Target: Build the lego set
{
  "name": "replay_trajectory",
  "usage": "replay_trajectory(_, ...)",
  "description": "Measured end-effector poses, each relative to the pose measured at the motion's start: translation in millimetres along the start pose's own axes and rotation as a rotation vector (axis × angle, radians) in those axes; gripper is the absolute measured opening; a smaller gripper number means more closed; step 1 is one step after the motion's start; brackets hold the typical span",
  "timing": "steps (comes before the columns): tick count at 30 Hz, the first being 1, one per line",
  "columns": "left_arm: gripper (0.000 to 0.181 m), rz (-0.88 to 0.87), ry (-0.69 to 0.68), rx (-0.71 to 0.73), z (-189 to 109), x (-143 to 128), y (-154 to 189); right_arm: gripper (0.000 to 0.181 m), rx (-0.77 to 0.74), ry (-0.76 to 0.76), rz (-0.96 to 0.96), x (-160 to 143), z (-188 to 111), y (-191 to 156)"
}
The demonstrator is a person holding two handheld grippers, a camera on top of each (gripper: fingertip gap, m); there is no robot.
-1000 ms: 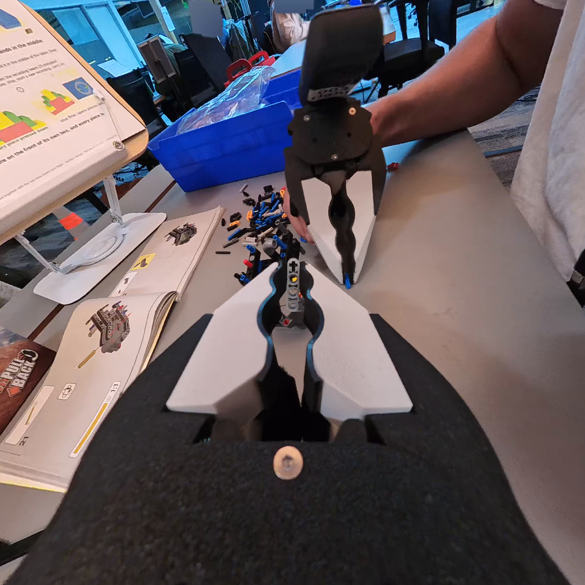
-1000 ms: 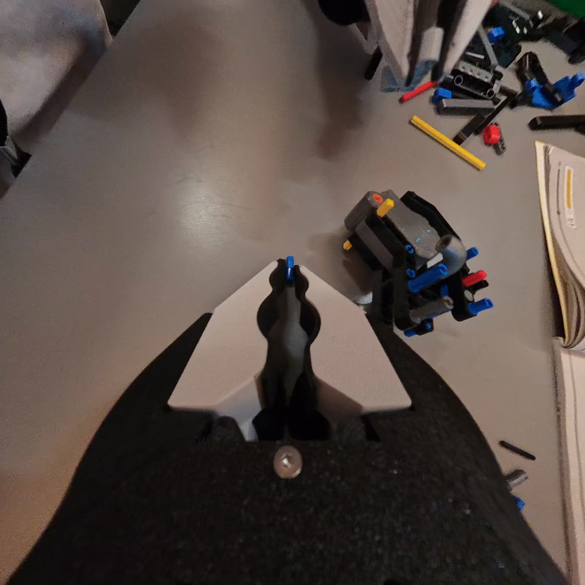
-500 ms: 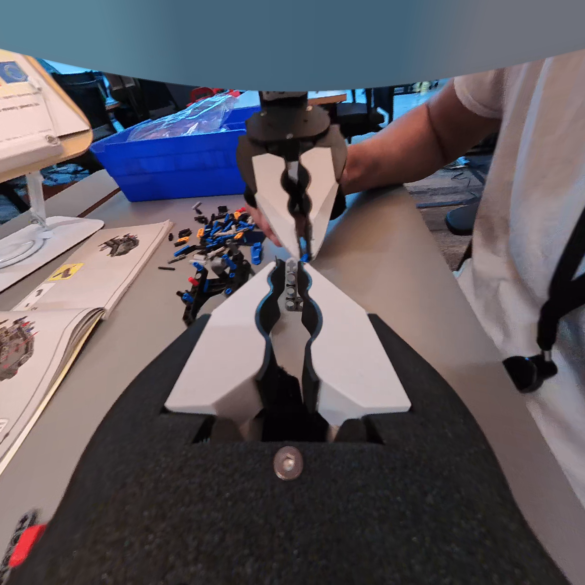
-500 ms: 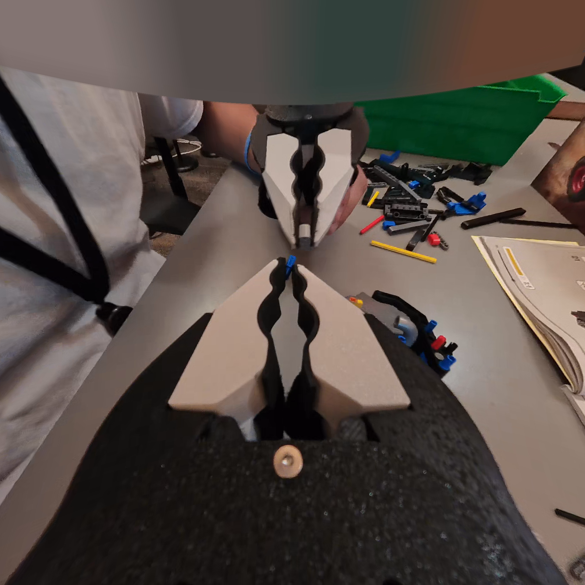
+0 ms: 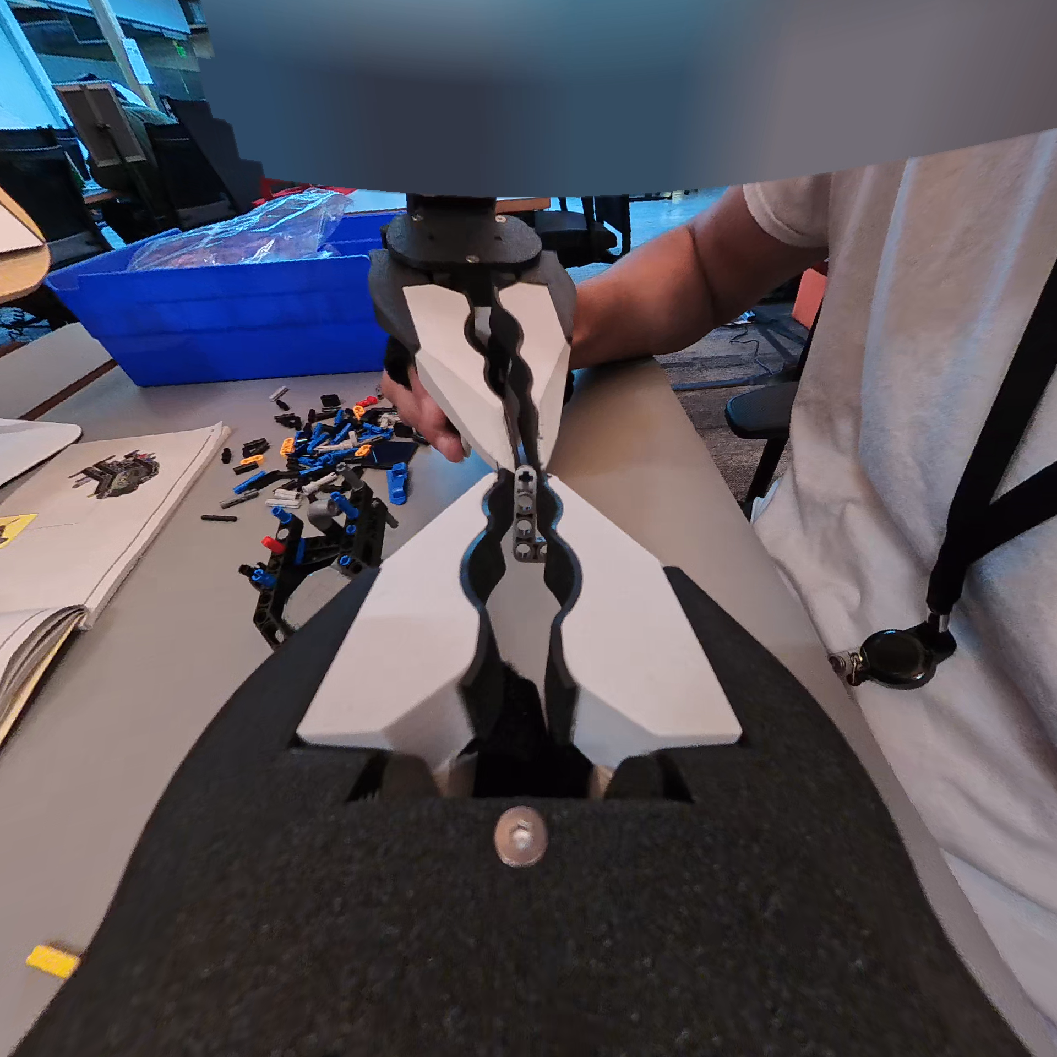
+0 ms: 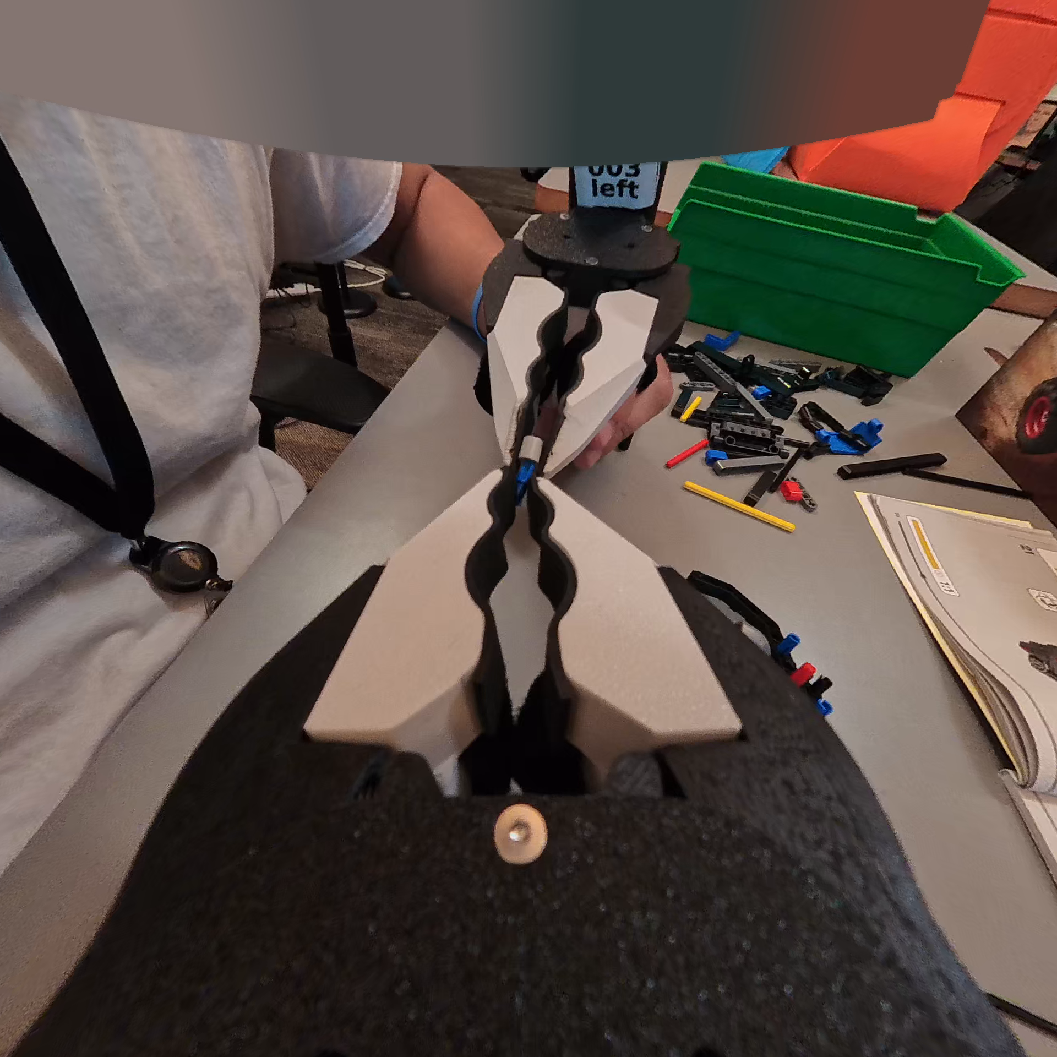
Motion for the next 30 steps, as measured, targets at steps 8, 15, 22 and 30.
replay_trajectory(8,0.006,-0.056,0.038,-0.036,-1,2,0,0.003,-0.033,0.022,-0.066,5,-1,-3)
replay_trajectory(15,0.006,-0.244,0.149,-0.128,-4,7,-5,0.003,-0.155,0.025,-0.239,15,-3,-7)
replay_trajectory(22,0.006,-0.417,0.236,-0.219,-5,8,-11,0.003,-0.208,-0.010,-0.267,19,-3,-7)
replay_trajectory(30,0.006,-0.427,0.188,-0.206,-4,4,-13,0.003,-0.173,-0.034,-0.159,14,-3,-4)
Point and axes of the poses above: each gripper's, where its closed fingertips meet, z out along the fingers, x out of its top, y = z × x across the jaws, the point moved 6 cm from there along -z, back along the fingers, and after that the axes turned 9 degrees about -x, right-handed, at the moved point
